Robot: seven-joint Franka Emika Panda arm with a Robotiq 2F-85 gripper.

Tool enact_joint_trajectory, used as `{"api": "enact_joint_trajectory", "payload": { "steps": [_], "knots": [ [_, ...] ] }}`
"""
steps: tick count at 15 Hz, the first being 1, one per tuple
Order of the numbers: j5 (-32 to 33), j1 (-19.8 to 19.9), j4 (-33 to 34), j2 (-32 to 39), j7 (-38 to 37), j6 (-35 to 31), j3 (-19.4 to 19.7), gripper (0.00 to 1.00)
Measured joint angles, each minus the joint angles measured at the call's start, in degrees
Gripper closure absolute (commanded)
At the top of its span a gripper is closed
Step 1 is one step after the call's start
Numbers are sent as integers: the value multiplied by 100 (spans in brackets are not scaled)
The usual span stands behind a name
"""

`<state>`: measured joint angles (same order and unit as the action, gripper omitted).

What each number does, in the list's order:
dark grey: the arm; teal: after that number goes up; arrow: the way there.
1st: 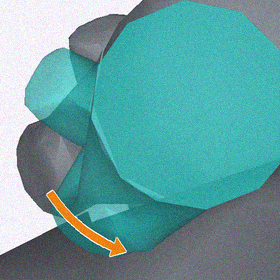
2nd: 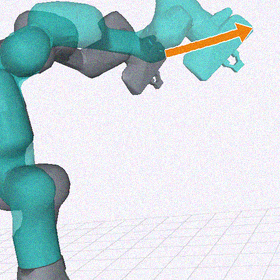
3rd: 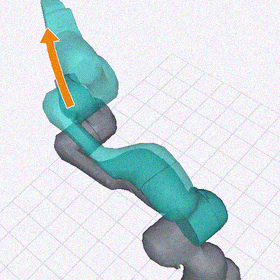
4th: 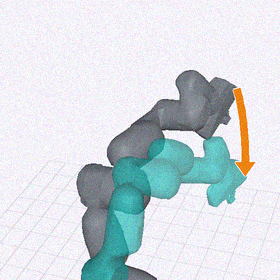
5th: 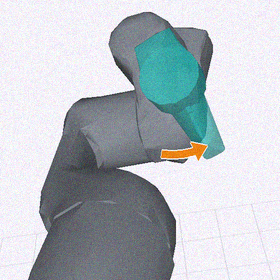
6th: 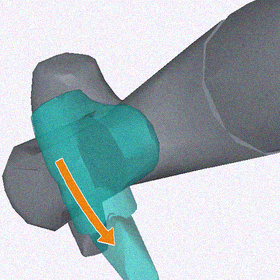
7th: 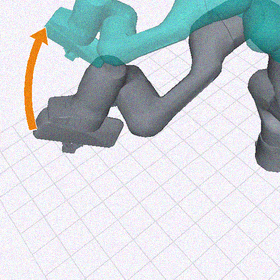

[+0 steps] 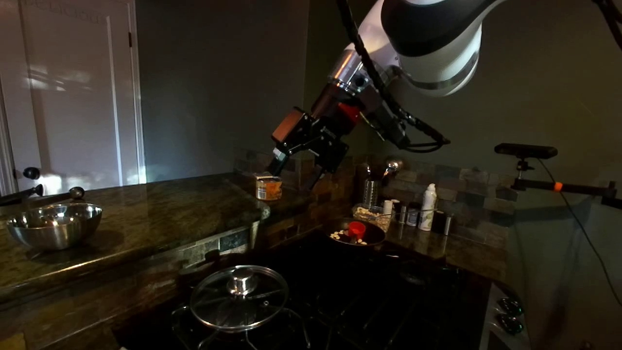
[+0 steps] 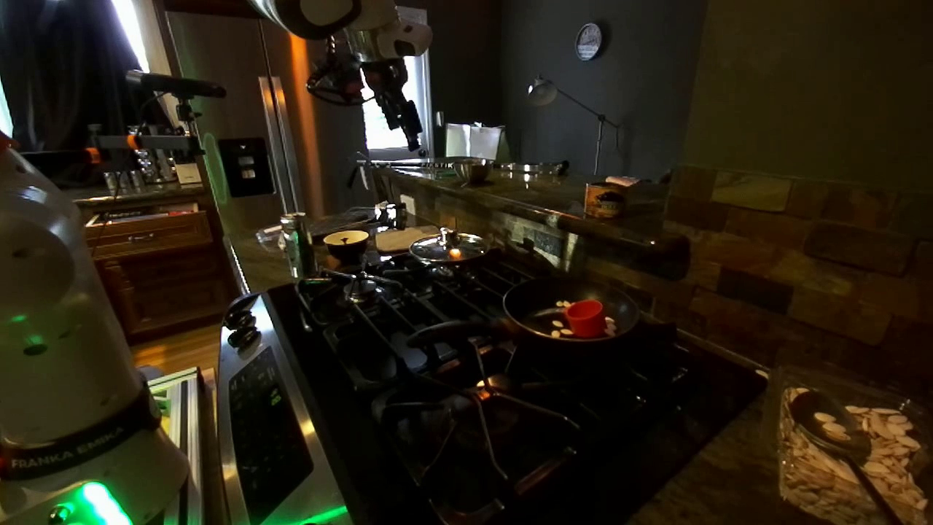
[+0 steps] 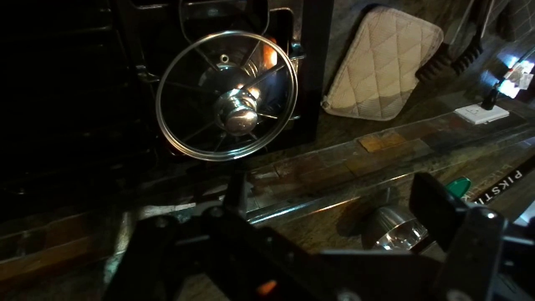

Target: Put the grey pot holder on the counter above the stove.

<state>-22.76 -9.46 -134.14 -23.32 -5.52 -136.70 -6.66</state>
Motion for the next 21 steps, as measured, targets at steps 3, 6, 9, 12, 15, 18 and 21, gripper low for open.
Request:
{"api": "enact_joint_trajectory", "payload": {
  "steps": [3,6,9,12,15,18,21],
  "knots": [
    [-48,-7,68,158,-57,-26,4,0],
    [-349,-137,458,999,222,-34,9,0],
    [-603,-286,1096,2090,495,-49,-83,0],
    [-354,-392,1836,3077,345,-248,-381,0],
    [648,-723,2365,3848,-261,-634,-569,0],
    [1096,-959,2728,4281,-442,-655,-609,0],
    [1093,-941,2812,4331,-446,-726,-609,0]
  ]
}}
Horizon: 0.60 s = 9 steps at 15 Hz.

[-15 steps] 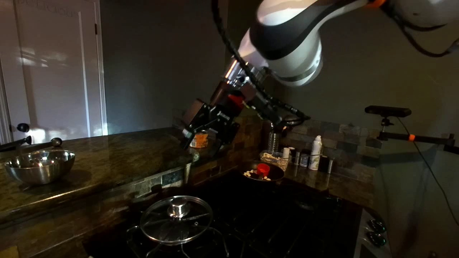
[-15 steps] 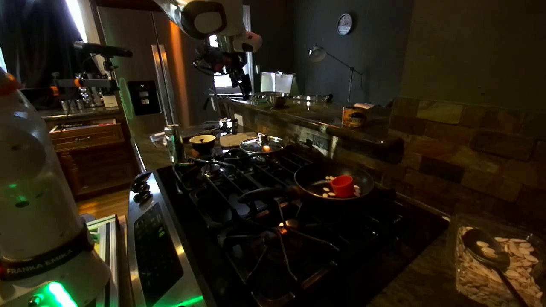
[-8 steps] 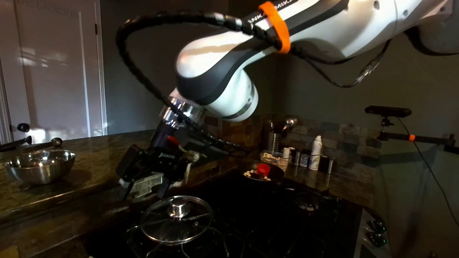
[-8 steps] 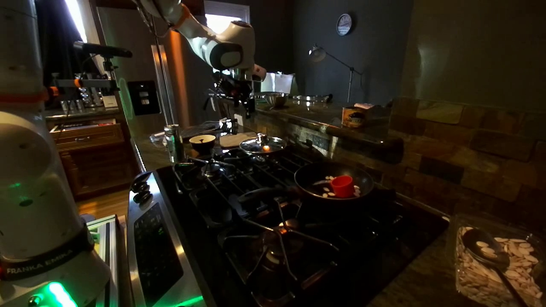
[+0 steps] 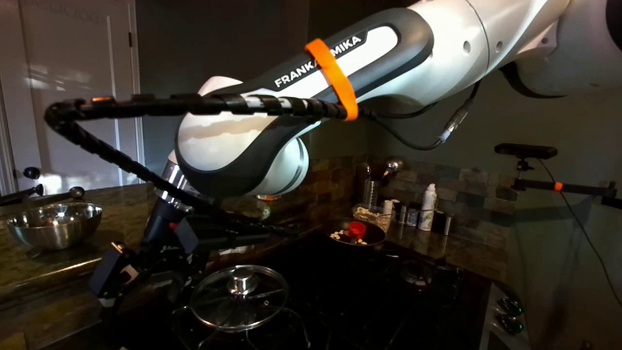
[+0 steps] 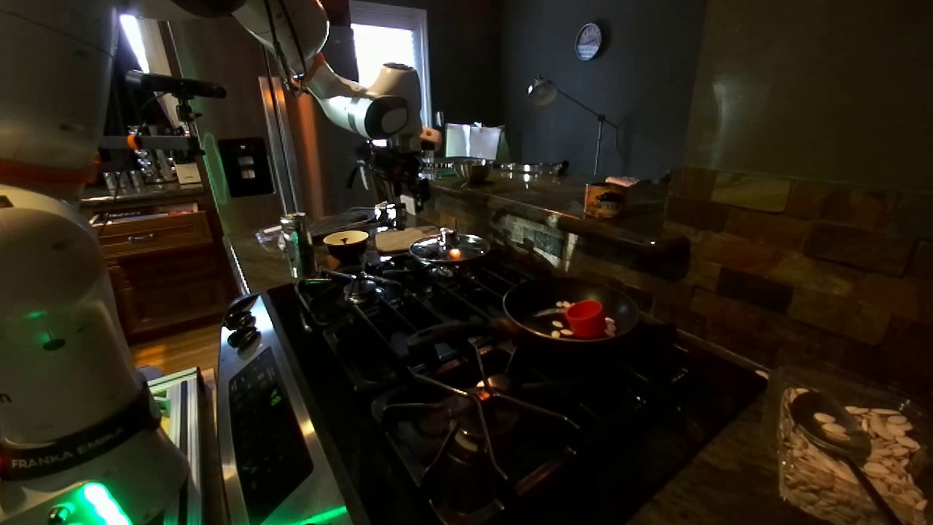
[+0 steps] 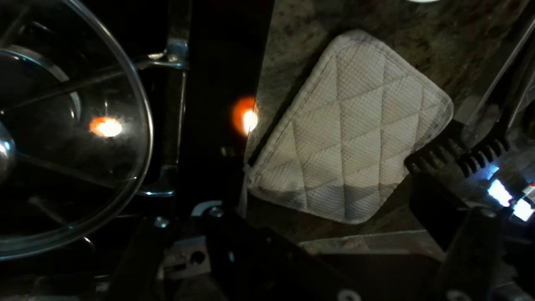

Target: Put the grey pot holder on the counter above the stove.

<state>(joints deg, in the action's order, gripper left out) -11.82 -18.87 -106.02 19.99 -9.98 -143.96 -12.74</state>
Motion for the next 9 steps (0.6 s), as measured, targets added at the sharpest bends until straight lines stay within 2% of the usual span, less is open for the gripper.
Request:
{"api": "enact_joint_trajectory", "payload": {
  "steps": [5,9],
  "knots": [
    [1,-66,-8,440,-629,-1021,8,0],
    [7,-221,49,950,-953,-1472,24,0]
  ]
}}
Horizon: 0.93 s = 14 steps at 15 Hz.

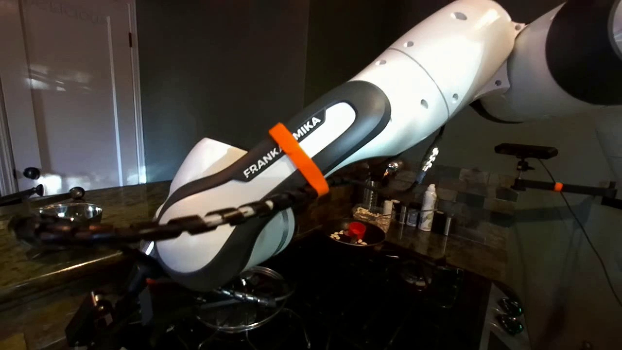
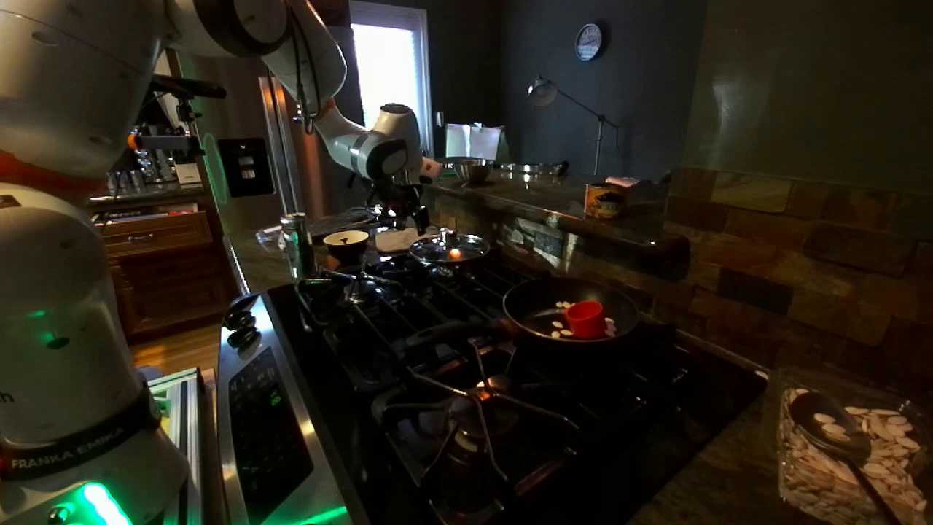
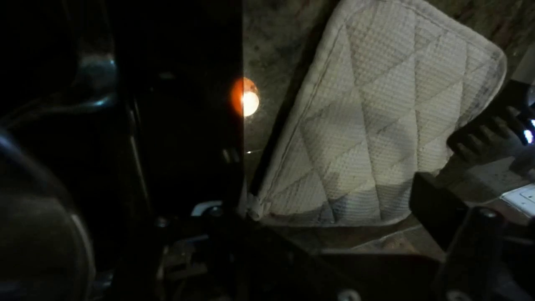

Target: Put the grey pot holder on the counter above the stove.

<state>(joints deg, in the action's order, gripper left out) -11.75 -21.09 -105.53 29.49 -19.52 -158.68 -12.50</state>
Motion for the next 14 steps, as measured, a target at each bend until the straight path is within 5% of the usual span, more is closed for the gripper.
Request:
{"api": "enact_joint_trajectory", "payload": {
  "steps": [5,7,8,14],
  "knots": [
    [262,-585,333,507,-554,-171,437,0],
    [363,-840,490,670,-854,-170,662,18],
    [391,-933,566,744,-951,-170,735,34],
    [405,-1105,914,1002,-1199,-26,937,80]
  ]
}}
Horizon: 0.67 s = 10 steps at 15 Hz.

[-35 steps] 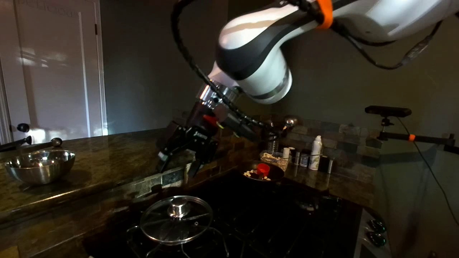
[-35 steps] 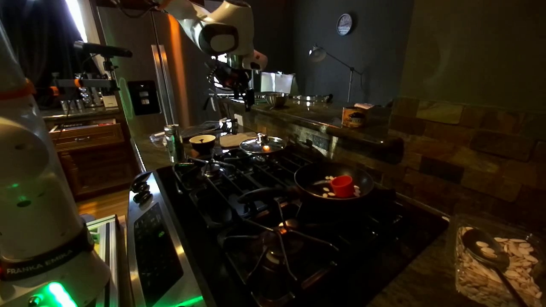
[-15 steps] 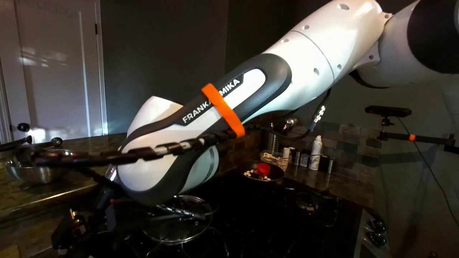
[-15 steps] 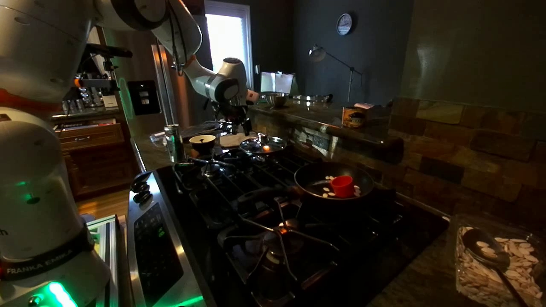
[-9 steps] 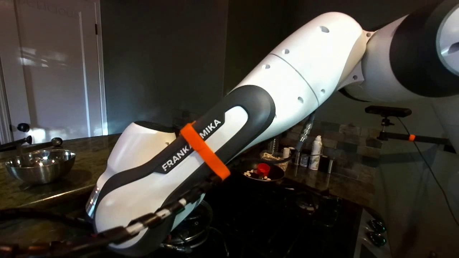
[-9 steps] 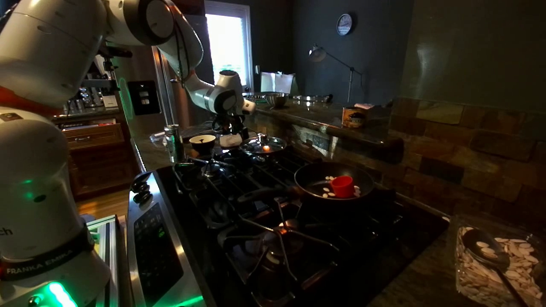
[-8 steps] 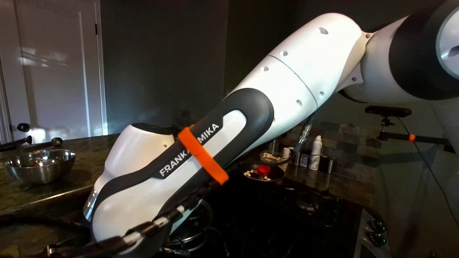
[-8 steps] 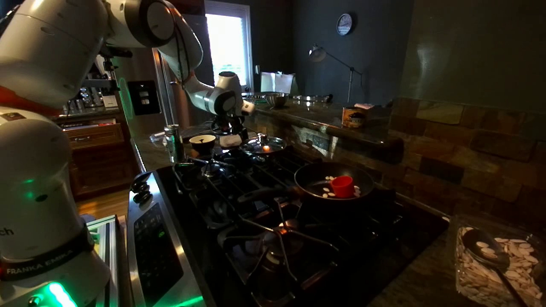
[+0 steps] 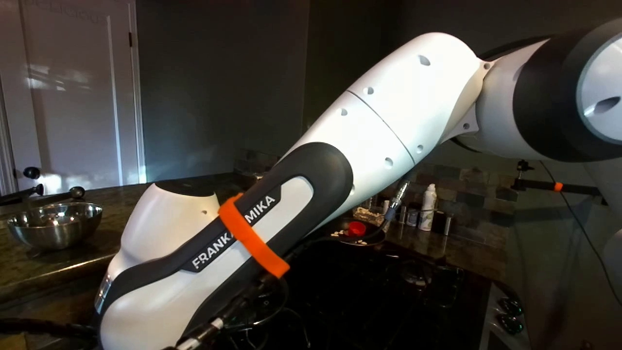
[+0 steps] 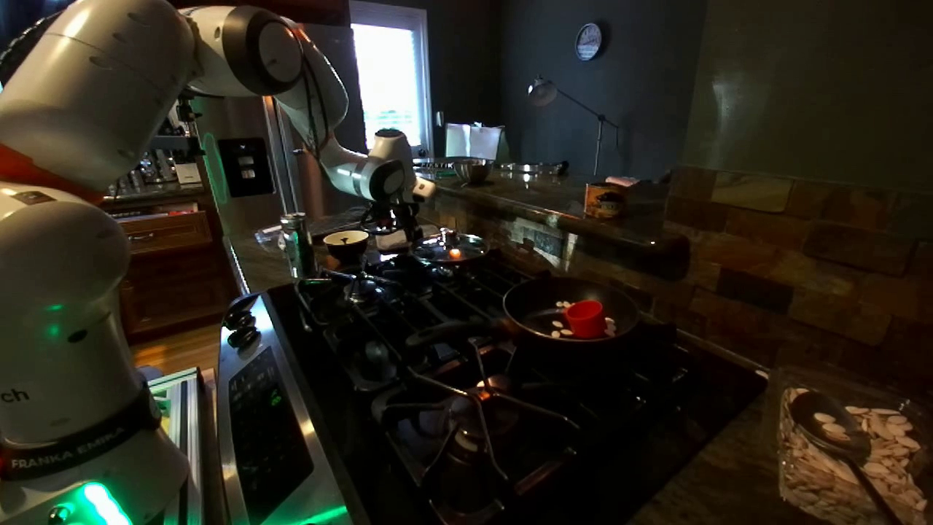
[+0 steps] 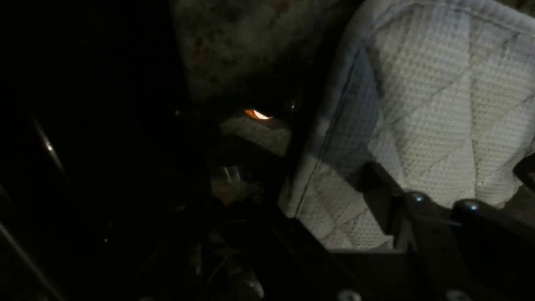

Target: Put the grey pot holder on the counter above the stove.

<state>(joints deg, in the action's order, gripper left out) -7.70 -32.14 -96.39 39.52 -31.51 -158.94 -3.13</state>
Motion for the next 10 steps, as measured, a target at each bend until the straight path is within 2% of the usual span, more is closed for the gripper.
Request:
{"api": "enact_joint_trajectory", "payload": {
  "steps": [2,3,10],
  "knots": [
    [0,-1,62,33,-67,71,41,95],
    [0,-1,83,45,-105,72,55,99],
    [27,-22,168,33,-341,73,171,97]
  ]
}}
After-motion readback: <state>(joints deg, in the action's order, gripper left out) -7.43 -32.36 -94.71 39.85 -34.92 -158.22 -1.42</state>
